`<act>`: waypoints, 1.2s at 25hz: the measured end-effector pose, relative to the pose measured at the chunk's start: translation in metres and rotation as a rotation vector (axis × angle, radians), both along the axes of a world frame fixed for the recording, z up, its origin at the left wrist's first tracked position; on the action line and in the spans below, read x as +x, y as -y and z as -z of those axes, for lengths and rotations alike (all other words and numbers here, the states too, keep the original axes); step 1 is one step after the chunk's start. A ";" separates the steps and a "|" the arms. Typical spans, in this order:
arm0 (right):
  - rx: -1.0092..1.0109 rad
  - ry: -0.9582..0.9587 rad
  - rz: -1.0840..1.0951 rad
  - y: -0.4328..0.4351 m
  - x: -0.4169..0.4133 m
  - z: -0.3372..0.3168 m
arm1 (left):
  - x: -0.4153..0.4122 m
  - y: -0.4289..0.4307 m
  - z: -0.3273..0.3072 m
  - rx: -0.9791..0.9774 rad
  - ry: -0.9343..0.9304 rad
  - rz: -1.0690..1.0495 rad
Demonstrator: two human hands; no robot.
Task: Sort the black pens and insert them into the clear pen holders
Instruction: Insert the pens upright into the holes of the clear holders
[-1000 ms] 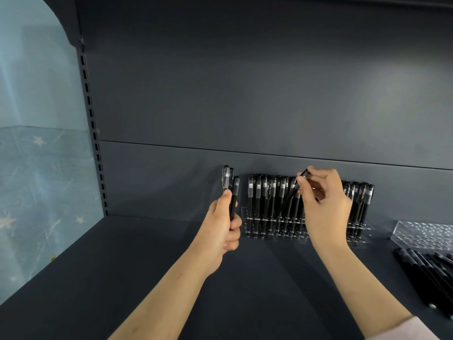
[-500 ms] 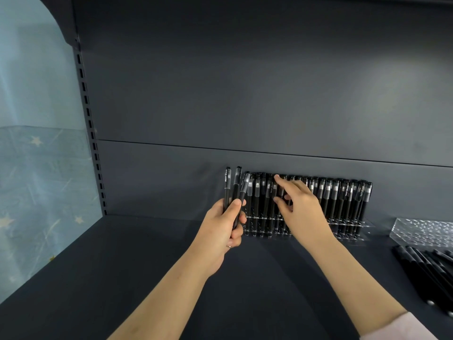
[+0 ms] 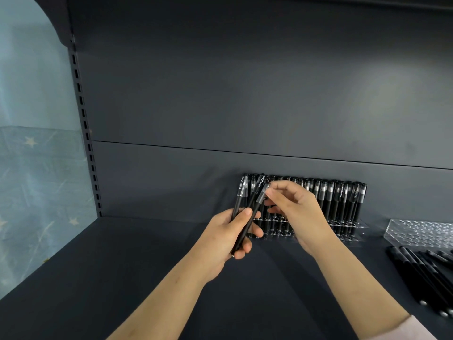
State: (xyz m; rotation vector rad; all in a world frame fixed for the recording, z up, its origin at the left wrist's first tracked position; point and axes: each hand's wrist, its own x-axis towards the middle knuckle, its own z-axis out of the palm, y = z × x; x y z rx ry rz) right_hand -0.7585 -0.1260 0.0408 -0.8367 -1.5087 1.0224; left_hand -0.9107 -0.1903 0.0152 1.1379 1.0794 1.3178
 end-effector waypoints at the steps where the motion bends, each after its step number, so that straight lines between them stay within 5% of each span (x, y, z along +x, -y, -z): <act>1: -0.042 -0.067 -0.037 0.000 0.000 -0.001 | 0.000 0.000 0.000 -0.001 -0.006 0.007; 5: -0.084 -0.148 -0.054 -0.002 -0.001 -0.001 | 0.000 0.001 -0.001 -0.021 -0.012 0.014; 9: 0.116 -0.277 0.273 -0.008 0.013 -0.009 | -0.007 -0.006 0.007 -0.098 -0.031 -0.092; 13: 0.336 -0.137 0.520 -0.006 0.029 -0.013 | -0.010 -0.010 0.010 -0.111 -0.052 -0.132; 30: 0.637 0.582 0.519 -0.031 0.016 0.023 | -0.006 -0.012 0.010 -0.054 -0.027 -0.109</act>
